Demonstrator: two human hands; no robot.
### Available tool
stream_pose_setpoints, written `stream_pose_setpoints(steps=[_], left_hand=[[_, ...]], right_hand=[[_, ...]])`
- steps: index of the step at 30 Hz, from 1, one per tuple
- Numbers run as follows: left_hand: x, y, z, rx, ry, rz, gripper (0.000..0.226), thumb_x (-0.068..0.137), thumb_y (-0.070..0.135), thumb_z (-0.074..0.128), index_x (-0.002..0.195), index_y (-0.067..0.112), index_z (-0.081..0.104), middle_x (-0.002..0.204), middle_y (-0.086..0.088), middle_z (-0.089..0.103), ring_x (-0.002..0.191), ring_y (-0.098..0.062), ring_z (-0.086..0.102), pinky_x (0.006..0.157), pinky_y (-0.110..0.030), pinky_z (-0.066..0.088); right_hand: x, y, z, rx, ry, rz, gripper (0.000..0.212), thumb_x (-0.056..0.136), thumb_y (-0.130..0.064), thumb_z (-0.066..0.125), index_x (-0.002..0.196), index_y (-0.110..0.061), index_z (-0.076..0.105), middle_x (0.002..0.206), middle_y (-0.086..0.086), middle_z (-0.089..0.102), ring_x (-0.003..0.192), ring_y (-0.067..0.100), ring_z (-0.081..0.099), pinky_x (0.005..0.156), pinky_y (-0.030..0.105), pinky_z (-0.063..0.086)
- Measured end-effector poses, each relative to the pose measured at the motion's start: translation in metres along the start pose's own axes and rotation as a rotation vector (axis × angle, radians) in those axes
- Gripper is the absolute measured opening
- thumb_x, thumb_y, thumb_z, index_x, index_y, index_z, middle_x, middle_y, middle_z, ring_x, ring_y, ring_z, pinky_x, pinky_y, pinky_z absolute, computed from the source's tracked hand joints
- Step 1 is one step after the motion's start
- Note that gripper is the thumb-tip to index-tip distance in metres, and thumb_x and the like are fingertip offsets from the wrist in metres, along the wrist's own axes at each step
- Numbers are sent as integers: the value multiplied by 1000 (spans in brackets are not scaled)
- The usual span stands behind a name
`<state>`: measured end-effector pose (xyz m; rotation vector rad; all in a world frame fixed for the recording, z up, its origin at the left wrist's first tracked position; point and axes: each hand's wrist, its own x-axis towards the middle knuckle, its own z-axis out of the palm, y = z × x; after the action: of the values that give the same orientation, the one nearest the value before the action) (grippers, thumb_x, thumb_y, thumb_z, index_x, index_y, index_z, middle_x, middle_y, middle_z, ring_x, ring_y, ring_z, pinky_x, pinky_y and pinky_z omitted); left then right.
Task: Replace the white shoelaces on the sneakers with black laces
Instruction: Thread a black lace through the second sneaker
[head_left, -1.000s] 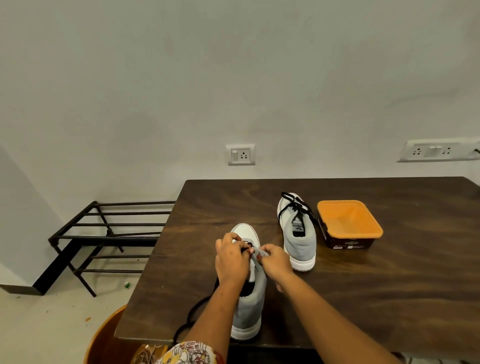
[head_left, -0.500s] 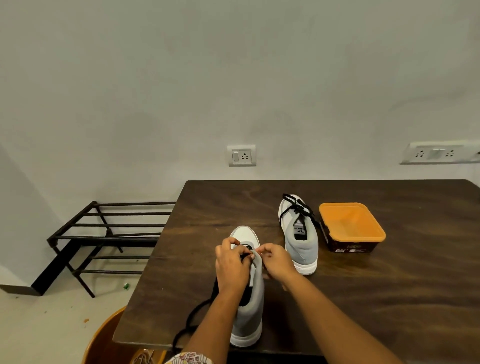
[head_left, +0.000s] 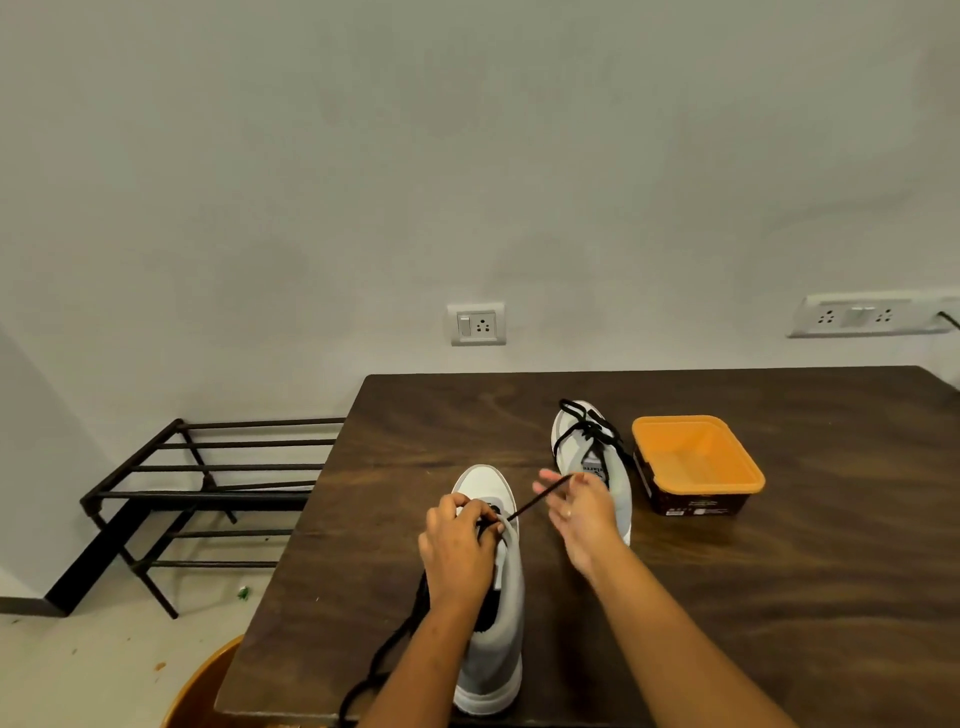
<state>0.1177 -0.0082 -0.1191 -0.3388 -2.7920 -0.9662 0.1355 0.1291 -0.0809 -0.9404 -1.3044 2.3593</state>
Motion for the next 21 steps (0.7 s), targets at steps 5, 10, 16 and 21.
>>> stream_pose_setpoints(steps=[5, 10, 16, 21], left_hand=[[-2, 1, -4, 12, 16, -16, 11, 87, 31, 64, 97, 28, 64, 112, 11, 51, 103, -13, 45, 85, -29, 37], [-2, 2, -6, 38, 24, -42, 18, 83, 36, 68, 99, 30, 62, 110, 13, 52, 104, -12, 45, 87, -30, 37], [-4, 1, -7, 73, 67, -51, 23, 81, 27, 69, 103, 29, 62, 112, 11, 56, 104, -14, 49, 85, -30, 36], [-4, 1, -6, 80, 72, -65, 23, 83, 27, 67, 104, 30, 60, 110, 12, 58, 104, -14, 51, 85, -30, 37]], right_hand=[[-6, -25, 0, -256, -144, -34, 28, 101, -7, 25, 81, -17, 42, 65, 2, 38, 46, 9, 31, 45, 22, 30], [0, 2, -26, -1618, -362, -454, 13, 99, -25, 43, 105, -16, 51, 104, 9, 62, 94, 27, 58, 80, 36, 45], [-13, -18, -30, -1438, -460, -431, 30, 100, -20, 44, 73, -27, 56, 93, 0, 47, 87, 14, 49, 78, 25, 37], [-28, -68, -35, 76, -266, -217, 28, 103, -15, 35, 81, -17, 52, 79, -2, 57, 54, 5, 37, 43, 14, 31]])
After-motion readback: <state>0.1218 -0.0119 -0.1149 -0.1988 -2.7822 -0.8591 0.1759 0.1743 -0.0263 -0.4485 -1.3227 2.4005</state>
